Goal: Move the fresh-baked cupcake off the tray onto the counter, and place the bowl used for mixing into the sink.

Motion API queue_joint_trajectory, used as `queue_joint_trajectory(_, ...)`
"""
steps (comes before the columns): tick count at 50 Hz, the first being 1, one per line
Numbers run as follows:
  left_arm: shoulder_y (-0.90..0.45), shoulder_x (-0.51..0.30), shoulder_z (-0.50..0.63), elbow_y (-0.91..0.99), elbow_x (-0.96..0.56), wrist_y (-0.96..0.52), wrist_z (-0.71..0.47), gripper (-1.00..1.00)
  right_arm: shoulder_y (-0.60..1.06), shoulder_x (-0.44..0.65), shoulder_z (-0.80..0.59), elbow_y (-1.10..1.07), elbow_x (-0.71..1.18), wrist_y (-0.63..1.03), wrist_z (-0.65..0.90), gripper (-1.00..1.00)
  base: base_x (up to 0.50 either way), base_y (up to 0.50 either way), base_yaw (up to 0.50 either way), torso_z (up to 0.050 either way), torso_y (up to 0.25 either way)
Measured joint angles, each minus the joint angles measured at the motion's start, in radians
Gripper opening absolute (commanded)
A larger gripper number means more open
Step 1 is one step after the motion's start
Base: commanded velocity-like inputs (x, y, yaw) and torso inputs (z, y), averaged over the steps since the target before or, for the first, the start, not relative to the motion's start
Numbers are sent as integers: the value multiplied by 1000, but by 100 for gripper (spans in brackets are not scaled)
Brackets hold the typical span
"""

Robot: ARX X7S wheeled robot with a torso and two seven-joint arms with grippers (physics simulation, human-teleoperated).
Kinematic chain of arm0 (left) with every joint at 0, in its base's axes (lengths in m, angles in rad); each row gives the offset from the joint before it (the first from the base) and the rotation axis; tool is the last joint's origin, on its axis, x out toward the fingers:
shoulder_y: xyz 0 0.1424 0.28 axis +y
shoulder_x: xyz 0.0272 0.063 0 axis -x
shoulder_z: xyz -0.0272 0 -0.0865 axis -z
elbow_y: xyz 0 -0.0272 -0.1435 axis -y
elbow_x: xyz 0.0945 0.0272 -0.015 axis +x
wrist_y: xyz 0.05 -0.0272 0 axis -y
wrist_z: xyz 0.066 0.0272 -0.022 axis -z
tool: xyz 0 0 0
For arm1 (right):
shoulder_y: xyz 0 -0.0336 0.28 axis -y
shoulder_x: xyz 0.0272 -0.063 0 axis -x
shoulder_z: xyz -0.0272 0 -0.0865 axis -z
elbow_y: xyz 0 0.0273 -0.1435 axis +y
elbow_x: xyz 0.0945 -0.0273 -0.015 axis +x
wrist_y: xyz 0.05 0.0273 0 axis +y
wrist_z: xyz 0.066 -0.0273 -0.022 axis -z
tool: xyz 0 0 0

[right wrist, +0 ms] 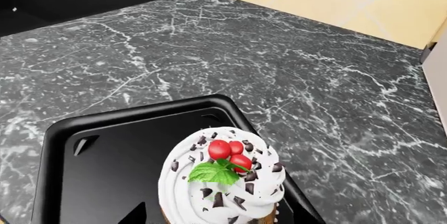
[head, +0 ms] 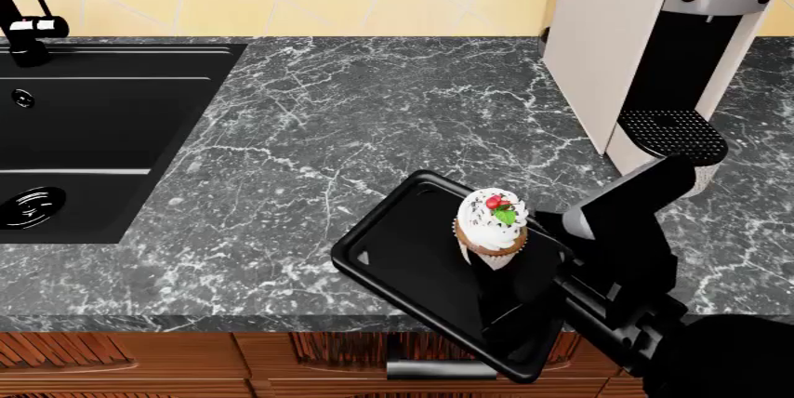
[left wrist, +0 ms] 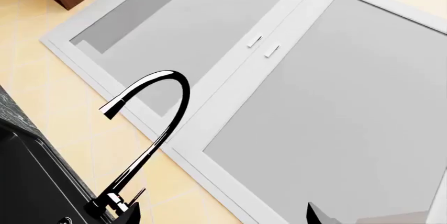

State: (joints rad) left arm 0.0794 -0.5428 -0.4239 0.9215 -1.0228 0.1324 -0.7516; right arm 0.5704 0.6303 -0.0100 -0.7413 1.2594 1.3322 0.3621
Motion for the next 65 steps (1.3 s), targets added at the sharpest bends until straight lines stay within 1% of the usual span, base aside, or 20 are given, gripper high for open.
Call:
queue_joint_trajectory(22, 0, -5, 5, -1, 1, 3, -3, 100, -26, 4, -94, 39, -130, -73, -68, 100, 0, 0, 0, 0, 0)
queue_joint_trajectory(39, 1, -5, 10, -2, 4, 7, -2, 100, -21, 2, -144, 68, -196, -117, -89, 100, 0, 0, 0, 0, 0)
queue_joint_trajectory(40, 2, -5, 10, -2, 4, 7, -2, 100, -22, 2, -146, 69, -201, -120, -90, -100, 0, 0, 0, 0, 0)
queue_joint_trajectory(55, 3, -9, 10, -1, 4, 10, -5, 100, -32, 14, -165, 69, -232, -161, -98, -100, 0, 0, 0, 0, 0)
queue_joint_trajectory(65, 3, -12, 12, 1, 4, 11, -8, 100, -28, 20, -134, 42, -200, -173, -85, -100, 0, 0, 0, 0, 0)
